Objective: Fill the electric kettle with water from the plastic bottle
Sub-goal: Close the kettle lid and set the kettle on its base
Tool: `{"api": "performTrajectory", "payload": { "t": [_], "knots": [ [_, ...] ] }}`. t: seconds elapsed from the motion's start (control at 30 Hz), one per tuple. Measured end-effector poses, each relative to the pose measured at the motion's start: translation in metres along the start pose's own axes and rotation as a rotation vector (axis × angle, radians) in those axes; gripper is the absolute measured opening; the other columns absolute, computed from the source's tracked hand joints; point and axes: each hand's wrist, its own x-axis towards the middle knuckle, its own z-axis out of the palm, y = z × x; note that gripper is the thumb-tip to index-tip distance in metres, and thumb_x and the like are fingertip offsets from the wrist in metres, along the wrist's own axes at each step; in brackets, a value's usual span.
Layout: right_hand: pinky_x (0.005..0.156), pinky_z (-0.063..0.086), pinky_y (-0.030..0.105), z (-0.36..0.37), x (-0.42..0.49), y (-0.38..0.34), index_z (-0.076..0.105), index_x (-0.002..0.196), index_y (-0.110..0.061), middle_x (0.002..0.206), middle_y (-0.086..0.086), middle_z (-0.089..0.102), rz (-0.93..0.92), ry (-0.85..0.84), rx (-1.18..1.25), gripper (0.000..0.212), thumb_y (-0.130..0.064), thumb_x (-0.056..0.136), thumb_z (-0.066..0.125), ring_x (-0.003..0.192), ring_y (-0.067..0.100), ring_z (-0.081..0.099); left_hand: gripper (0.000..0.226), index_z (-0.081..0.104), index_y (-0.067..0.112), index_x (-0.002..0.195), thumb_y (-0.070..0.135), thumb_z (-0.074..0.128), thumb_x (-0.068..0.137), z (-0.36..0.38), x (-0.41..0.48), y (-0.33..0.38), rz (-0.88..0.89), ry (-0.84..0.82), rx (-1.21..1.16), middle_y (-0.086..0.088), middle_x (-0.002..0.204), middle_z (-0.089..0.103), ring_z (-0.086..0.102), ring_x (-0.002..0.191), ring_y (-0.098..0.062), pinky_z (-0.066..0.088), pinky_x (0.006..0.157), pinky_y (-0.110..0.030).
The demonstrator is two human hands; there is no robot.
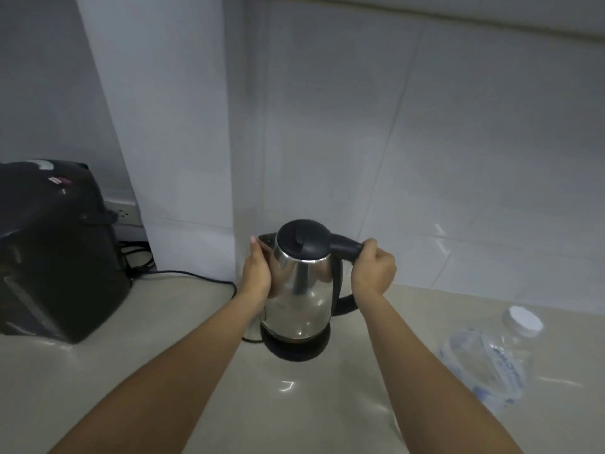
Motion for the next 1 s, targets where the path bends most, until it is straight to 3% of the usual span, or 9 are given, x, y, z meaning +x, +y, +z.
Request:
{"api": "performTrajectory", "payload": {
  "t": [0.17, 0.43, 0.6, 0.77, 0.83, 0.93, 1.0],
  "knots": [
    [0.055, 0.035, 0.032, 0.008, 0.011, 0.030, 0.047, 0.050, -0.006, 0.051, 0.009, 0.045, 0.051, -0.016, -0.029, 0.043, -0.025, 0.088, 0.044, 0.052, 0.024, 0.043, 0.060, 0.060, 0.020, 0.104, 0.057, 0.013, 0.095, 0.011, 0.014, -0.021, -0.059, 0.023, 0.000, -0.009, 0.103, 0.062, 0.055, 0.101, -0.025, 0.039, 0.087, -0.036],
    [0.054, 0.034, 0.030, 0.008, 0.018, 0.037, 0.045, 0.048, -0.008, 0.049, 0.006, 0.044, 0.074, -0.033, -0.005, 0.045, -0.023, 0.090, 0.045, 0.052, 0.022, 0.042, 0.059, 0.060, 0.017, 0.090, 0.054, 0.013, 0.096, 0.018, 0.021, -0.031, -0.023, 0.055, 0.023, -0.004, 0.082, 0.062, 0.056, 0.078, -0.015, 0.038, 0.078, -0.034],
    [0.052, 0.032, 0.029, 0.010, 0.021, 0.033, 0.044, 0.048, -0.008, 0.048, 0.004, 0.042, 0.102, -0.055, -0.024, 0.044, -0.023, 0.090, 0.045, 0.050, 0.020, 0.039, 0.063, 0.061, 0.018, 0.103, 0.057, 0.012, 0.094, 0.018, 0.024, -0.028, -0.045, 0.053, 0.027, -0.007, 0.091, 0.062, 0.055, 0.089, -0.022, 0.039, 0.083, -0.037],
    [0.048, 0.028, 0.027, 0.012, 0.016, 0.028, 0.042, 0.047, -0.009, 0.047, 0.003, 0.040, 0.070, -0.078, -0.053, 0.045, -0.021, 0.090, 0.046, 0.046, 0.018, 0.036, 0.059, 0.062, 0.023, 0.097, 0.058, 0.015, 0.094, 0.011, 0.025, -0.033, -0.036, 0.071, -0.005, -0.009, 0.100, 0.066, 0.058, 0.099, -0.025, 0.040, 0.085, -0.037],
    [0.048, 0.026, 0.028, 0.010, 0.014, 0.030, 0.042, 0.048, -0.008, 0.047, 0.003, 0.039, 0.060, -0.066, -0.048, 0.044, -0.019, 0.090, 0.046, 0.046, 0.019, 0.035, 0.058, 0.062, 0.024, 0.099, 0.057, 0.015, 0.095, 0.011, 0.022, -0.034, -0.023, 0.071, -0.005, -0.008, 0.101, 0.066, 0.058, 0.097, -0.023, 0.040, 0.085, -0.037],
    [0.049, 0.026, 0.028, 0.007, 0.012, 0.037, 0.040, 0.046, -0.009, 0.046, 0.003, 0.038, 0.042, -0.049, -0.036, 0.045, -0.018, 0.090, 0.046, 0.047, 0.019, 0.035, 0.050, 0.058, 0.028, 0.086, 0.052, 0.015, 0.097, 0.010, 0.016, -0.038, -0.010, 0.068, -0.003, -0.001, 0.088, 0.061, 0.054, 0.083, -0.015, 0.037, 0.084, -0.035],
    [0.050, 0.028, 0.028, 0.005, 0.009, 0.044, 0.042, 0.048, -0.007, 0.046, 0.004, 0.039, 0.033, -0.046, -0.034, 0.043, -0.020, 0.089, 0.045, 0.047, 0.019, 0.036, 0.049, 0.057, 0.029, 0.086, 0.051, 0.015, 0.098, 0.010, 0.011, -0.044, -0.017, 0.058, -0.003, -0.003, 0.093, 0.061, 0.053, 0.090, -0.019, 0.037, 0.087, -0.035]
  ]
}}
